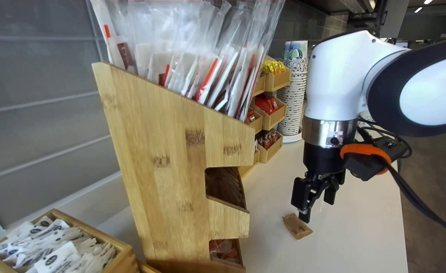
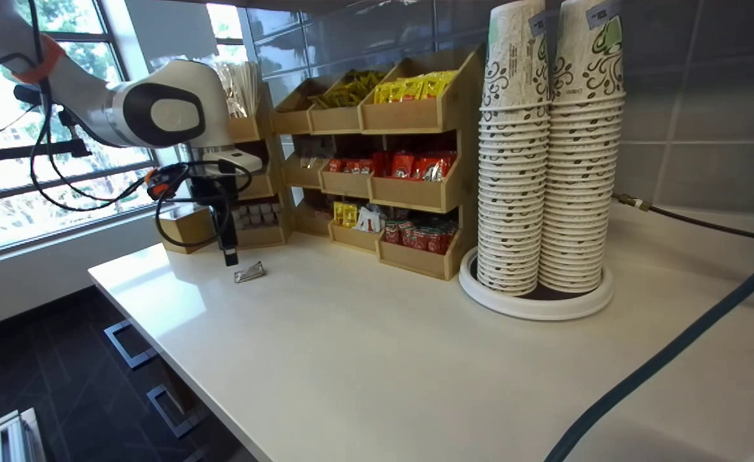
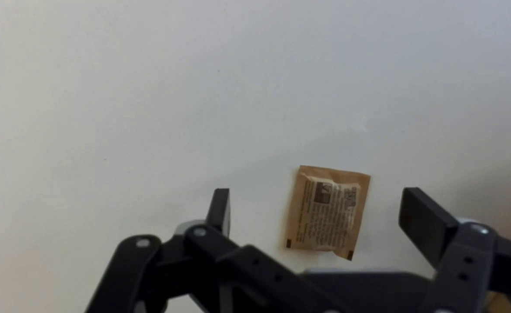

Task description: Put the sachet on the shelf

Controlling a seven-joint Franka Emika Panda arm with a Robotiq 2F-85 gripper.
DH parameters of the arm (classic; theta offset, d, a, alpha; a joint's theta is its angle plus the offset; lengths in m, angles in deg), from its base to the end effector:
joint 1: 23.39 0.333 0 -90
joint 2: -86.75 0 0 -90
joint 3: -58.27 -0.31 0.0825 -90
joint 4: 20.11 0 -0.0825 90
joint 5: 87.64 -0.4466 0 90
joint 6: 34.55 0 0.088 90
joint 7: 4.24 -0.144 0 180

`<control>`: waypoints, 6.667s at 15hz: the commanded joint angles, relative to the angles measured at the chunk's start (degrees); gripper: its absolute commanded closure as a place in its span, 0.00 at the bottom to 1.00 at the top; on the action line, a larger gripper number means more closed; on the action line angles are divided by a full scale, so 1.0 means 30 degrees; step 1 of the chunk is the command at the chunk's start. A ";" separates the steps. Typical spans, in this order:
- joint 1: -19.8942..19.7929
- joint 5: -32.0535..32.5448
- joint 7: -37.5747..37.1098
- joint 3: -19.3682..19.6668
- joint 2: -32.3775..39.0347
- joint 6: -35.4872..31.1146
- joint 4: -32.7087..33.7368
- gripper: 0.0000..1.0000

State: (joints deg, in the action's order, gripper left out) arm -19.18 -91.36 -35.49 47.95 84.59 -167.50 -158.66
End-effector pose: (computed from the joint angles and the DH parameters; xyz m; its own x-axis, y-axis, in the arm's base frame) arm 0.5006 0.1320 0.2301 0.9410 -0.3306 -0.0721 -0.3315 -0.9435 -0.0007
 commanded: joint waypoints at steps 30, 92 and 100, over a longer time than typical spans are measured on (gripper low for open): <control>0.1107 -0.0698 -0.4254 0.0912 0.3398 -0.4299 0.1195 0.93; 0.0664 -2.9294 1.5652 0.1234 -0.1990 -0.2819 0.1675 1.00; 0.0682 -2.8333 1.5296 0.0797 -0.1608 -0.4662 0.1109 1.00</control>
State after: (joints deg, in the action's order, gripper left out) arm -17.33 -177.25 10.83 51.54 78.25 -178.07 -154.56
